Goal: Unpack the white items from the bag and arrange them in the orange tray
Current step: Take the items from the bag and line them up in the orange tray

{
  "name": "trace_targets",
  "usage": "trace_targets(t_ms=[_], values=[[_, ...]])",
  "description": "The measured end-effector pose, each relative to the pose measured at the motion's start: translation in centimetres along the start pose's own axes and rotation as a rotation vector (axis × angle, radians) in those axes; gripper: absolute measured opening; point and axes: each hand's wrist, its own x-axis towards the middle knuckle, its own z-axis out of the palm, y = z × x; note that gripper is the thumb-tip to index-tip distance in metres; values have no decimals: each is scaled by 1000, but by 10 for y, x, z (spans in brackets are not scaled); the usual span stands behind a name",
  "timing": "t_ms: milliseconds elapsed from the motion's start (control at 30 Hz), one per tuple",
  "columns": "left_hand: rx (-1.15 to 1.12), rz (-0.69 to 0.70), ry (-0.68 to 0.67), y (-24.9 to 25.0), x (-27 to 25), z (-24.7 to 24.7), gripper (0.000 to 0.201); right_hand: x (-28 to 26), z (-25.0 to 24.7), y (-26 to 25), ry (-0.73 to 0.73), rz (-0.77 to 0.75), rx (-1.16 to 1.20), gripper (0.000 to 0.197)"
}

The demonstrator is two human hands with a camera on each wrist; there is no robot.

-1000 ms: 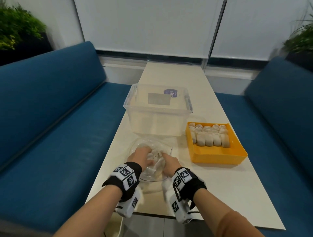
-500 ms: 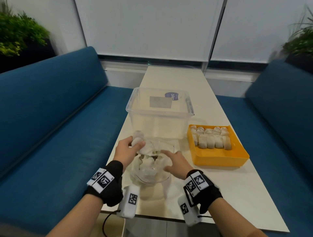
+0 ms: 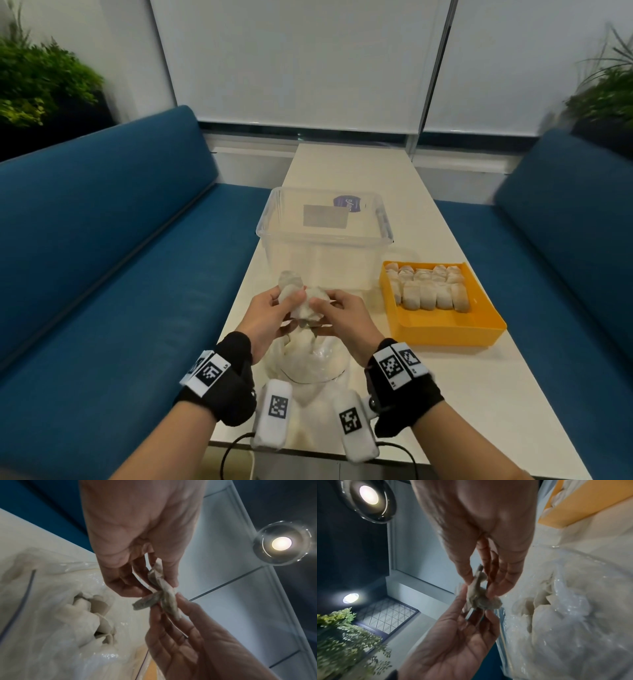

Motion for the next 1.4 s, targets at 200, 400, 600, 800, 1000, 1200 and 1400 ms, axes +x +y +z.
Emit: trace_targets(t_ms=[200, 400, 600, 800, 1000, 1200, 1400], values=[[-123, -156, 33, -10, 4, 1, 28, 5, -4, 8, 49, 11, -2, 19], [-190, -259, 92, -14, 6, -1, 27, 8, -13, 3, 115, -20, -63, 21], [-416, -400, 76, -10, 3, 6, 19, 5, -9, -14, 247, -390, -307, 17], [-537, -398, -12, 0, -1, 15, 38, 0, 0, -9, 179, -613, -549, 31], [-428, -272, -118, 6, 1, 18, 26, -9, -3, 6, 120, -580, -624, 39], [-380, -129, -77, 11, 8, 15, 24, -10, -9, -5, 223, -532, -401, 41], [-147, 9, -102, 16, 6, 18, 47, 6, -18, -31, 177, -349, -419, 19]])
